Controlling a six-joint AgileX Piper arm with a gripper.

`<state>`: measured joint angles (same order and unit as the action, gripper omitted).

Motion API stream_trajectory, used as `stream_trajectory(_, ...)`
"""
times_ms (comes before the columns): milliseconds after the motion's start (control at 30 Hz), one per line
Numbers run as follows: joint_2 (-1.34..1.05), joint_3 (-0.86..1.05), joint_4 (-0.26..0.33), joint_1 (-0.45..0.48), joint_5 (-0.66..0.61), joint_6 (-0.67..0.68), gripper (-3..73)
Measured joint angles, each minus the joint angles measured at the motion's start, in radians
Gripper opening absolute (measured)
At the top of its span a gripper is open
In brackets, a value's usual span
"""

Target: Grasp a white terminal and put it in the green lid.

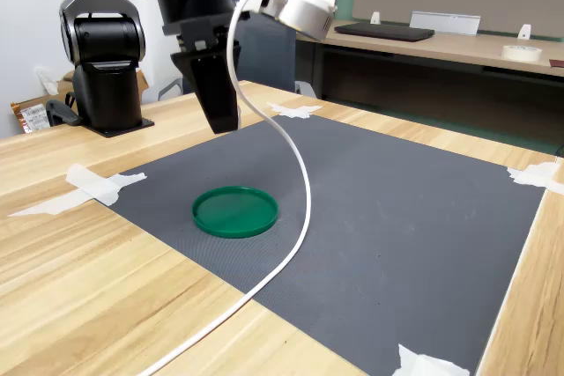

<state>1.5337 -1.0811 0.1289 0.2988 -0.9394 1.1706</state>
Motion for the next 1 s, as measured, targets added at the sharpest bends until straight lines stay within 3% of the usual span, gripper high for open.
stream_trajectory(600,0.14,0.001,-0.019,0.0,0.036,0.107,8.2)
stream_trajectory(800,0.141,0.054,-0.016,0.0,0.076,0.153,13.0)
stream_trajectory(1000,0.143,0.092,-0.007,0.0,0.119,0.179,22.7)
